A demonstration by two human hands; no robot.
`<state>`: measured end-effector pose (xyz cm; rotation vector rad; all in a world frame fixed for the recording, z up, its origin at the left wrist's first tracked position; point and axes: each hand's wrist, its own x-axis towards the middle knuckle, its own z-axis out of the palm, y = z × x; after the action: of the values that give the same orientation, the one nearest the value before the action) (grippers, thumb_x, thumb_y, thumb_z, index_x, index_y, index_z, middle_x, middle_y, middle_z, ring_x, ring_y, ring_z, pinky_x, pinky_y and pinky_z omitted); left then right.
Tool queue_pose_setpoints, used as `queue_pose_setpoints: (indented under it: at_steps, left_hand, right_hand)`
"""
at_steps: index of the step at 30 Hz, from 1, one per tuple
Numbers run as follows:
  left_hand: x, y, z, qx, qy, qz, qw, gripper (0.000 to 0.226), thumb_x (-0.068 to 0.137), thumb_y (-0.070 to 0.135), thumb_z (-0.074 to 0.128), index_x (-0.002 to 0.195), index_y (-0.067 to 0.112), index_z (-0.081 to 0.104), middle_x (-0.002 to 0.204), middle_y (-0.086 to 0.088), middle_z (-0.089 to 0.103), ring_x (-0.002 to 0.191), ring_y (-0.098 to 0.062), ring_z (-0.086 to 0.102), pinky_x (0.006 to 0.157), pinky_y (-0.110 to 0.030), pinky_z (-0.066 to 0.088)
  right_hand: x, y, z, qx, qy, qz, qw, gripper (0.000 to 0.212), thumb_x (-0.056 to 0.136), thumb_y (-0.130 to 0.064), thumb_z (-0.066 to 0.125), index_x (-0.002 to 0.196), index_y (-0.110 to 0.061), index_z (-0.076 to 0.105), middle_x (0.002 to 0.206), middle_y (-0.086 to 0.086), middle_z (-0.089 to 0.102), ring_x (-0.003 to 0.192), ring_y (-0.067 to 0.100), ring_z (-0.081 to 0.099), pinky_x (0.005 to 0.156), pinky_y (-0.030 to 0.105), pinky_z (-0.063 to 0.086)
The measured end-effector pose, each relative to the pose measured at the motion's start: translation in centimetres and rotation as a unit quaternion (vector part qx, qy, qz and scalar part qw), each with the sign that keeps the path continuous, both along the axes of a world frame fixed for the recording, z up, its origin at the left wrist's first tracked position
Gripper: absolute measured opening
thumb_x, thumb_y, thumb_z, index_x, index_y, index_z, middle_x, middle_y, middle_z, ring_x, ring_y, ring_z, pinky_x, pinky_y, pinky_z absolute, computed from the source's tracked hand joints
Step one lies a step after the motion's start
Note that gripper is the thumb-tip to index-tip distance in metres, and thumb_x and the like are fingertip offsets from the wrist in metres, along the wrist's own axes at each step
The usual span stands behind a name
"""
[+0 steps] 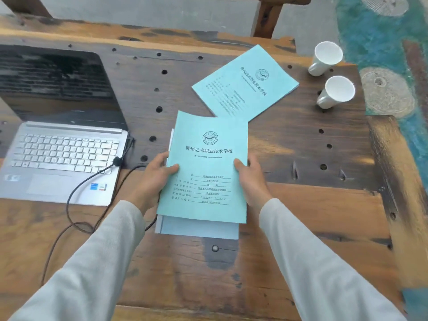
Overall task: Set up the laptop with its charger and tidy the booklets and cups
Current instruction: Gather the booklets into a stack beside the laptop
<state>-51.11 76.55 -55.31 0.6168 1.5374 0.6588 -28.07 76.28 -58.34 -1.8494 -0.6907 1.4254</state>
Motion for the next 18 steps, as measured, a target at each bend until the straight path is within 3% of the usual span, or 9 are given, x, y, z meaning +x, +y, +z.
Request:
queue_pose_setpoints:
  at_steps: [2, 6, 8, 11, 15, 18]
  left_hand:
    - [-1.5, -0.8, -0.8, -0.003, 0.047, -0.035, 0.998, 0.033, 0.097, 0.01, 0.059, 0.127, 0.023, 0.059, 0.117, -0.007, 0.072, 0.091, -0.025, 0.074, 0.067, -0.036, 0.058]
    - [-3.0, -2.1, -1.8, 0.041, 0.103, -0.076, 0.991, 0.036, 0.092, 0.01, 0.066, 0.127, 0.019, 0.06, 0.102, -0.007, 0.073, 0.087, -0.019, 0.073, 0.068, -0.029, 0.056]
    - [-3.1, -2.2, -2.1, 0.089, 0.221, -0.116, 0.964, 0.034, 0.089, 0.016, 0.068, 0.121, 0.025, 0.064, 0.088, 0.0, 0.07, 0.077, -0.012, 0.068, 0.061, -0.025, 0.05]
    - [-3.4, -2.3, -2.7, 0.137, 0.308, -0.173, 0.926, 0.031, 0.087, 0.018, 0.066, 0.117, 0.026, 0.071, 0.077, -0.004, 0.067, 0.069, -0.021, 0.062, 0.059, -0.029, 0.045]
    - [-3.7, -2.5, -3.4, 0.132, 0.324, -0.195, 0.916, 0.022, 0.086, 0.02, 0.066, 0.106, 0.018, 0.074, 0.079, -0.01, 0.071, 0.076, -0.03, 0.065, 0.07, -0.043, 0.055]
    - [-3.8, -2.6, -3.7, 0.132, 0.331, -0.193, 0.914, 0.018, 0.085, 0.02, 0.068, 0.1, 0.022, 0.077, 0.082, -0.007, 0.075, 0.08, -0.027, 0.068, 0.071, -0.04, 0.055]
  right_hand:
    - [-1.3, -0.9, -0.8, -0.011, -0.039, 0.005, 0.999, 0.013, 0.096, -0.028, 0.057, 0.108, -0.023, 0.057, 0.113, -0.001, 0.069, 0.107, 0.025, 0.067, 0.099, 0.049, 0.052]
    - [-2.5, -2.7, -1.8, -0.028, -0.118, 0.022, 0.992, 0.012, 0.096, -0.033, 0.058, 0.106, -0.026, 0.056, 0.099, -0.014, 0.066, 0.107, 0.023, 0.065, 0.095, 0.039, 0.052]
    - [-2.7, -2.9, -1.8, -0.025, -0.156, 0.032, 0.987, 0.015, 0.094, -0.034, 0.059, 0.107, -0.026, 0.058, 0.102, -0.009, 0.068, 0.105, 0.022, 0.065, 0.093, 0.038, 0.052]
    - [-3.0, -3.2, -1.6, -0.006, -0.215, 0.055, 0.975, 0.015, 0.092, -0.03, 0.061, 0.106, -0.025, 0.059, 0.108, -0.003, 0.071, 0.104, 0.024, 0.065, 0.092, 0.038, 0.051]
    - [-2.8, -3.5, -1.7, -0.012, -0.299, 0.103, 0.949, 0.031, 0.091, -0.031, 0.063, 0.119, -0.019, 0.062, 0.117, 0.007, 0.068, 0.115, 0.03, 0.057, 0.099, 0.038, 0.044]
    - [-2.6, -3.5, -1.5, -0.014, -0.327, 0.109, 0.939, 0.038, 0.089, -0.032, 0.066, 0.124, -0.016, 0.061, 0.119, 0.01, 0.063, 0.121, 0.027, 0.049, 0.099, 0.034, 0.037]
